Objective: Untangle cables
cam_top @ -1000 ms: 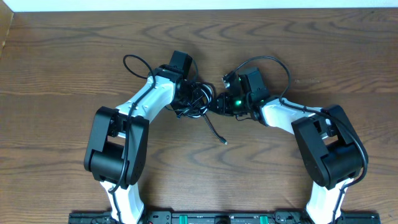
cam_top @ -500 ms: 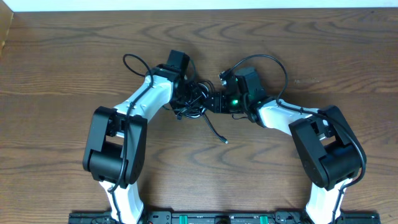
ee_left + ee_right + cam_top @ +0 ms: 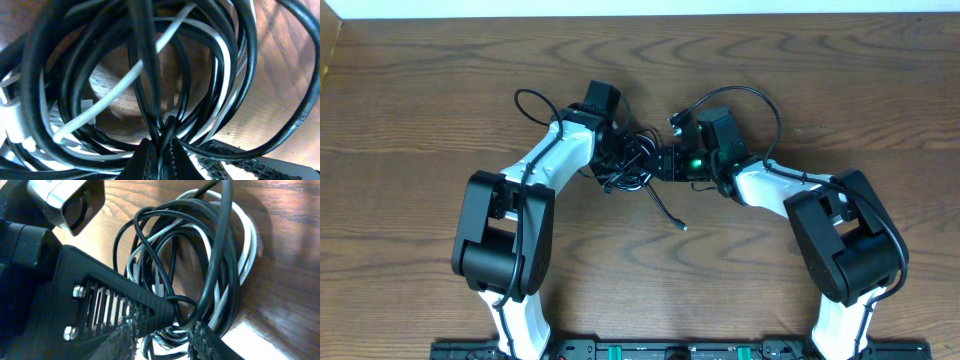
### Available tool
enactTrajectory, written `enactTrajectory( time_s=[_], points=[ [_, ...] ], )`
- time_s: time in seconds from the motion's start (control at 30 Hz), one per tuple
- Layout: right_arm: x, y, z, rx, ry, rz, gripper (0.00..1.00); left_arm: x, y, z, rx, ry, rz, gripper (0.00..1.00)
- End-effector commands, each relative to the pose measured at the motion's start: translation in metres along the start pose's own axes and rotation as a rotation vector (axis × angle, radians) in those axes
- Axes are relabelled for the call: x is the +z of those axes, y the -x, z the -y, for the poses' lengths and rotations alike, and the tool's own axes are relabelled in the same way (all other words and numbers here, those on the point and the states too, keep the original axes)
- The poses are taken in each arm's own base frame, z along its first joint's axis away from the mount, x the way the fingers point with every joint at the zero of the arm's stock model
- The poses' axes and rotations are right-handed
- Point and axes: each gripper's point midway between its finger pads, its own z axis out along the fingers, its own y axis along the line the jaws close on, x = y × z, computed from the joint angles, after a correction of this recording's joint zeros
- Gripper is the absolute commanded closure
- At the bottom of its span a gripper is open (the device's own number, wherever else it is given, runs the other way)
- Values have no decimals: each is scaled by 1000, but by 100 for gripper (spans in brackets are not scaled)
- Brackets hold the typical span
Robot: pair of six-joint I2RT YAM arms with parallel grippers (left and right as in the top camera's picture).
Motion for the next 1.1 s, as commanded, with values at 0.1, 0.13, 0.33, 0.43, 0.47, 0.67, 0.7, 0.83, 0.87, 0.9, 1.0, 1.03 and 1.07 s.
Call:
enactTrajectory(
  time_s=[0.1,0.13,0.33,0.43,0.47,0.67,0.7,0.83,0.87,0.9,1.0,1.03,1.07],
  points=[
    [11,-35,-32,-19,89,-138,66,-3,-13,16,4,-42,-21,92],
    [10,-37,-36,-36,107,-149,66,-3,-13,16,4,-42,-21,92],
    [-1,-43,-52,-115,162,-185,65,-5,-8,14,-6,-45,-15,92],
    [-9,-54,-52,-166,156,-226,64,-5,-8,14,14,-54,-22,93],
    [-9,-55,-47,-171,127,-224,64,-5,-10,16,19,-62,-31,93],
    [-5,-46,-32,-156,28,-172,66,-5,-16,20,28,-78,-56,93],
    [-4,-41,-26,-154,-13,-149,68,-5,-17,20,27,-79,-59,92],
    [-4,-26,-4,-133,-154,-67,71,-6,-22,24,35,-106,-92,92],
    [-5,-22,2,-118,-189,-44,73,-6,-23,25,39,-112,-99,93],
    [-6,-19,6,-112,-210,-29,73,-6,-24,26,43,-114,-101,92],
    [-7,-15,9,-113,-227,-11,73,-6,-24,26,51,-114,-101,92],
    [-7,-15,9,-112,-228,-12,73,-6,-24,26,51,-114,-101,93],
    [-7,-16,9,-111,-229,-13,73,-6,-24,26,51,-114,-101,92]
  ],
)
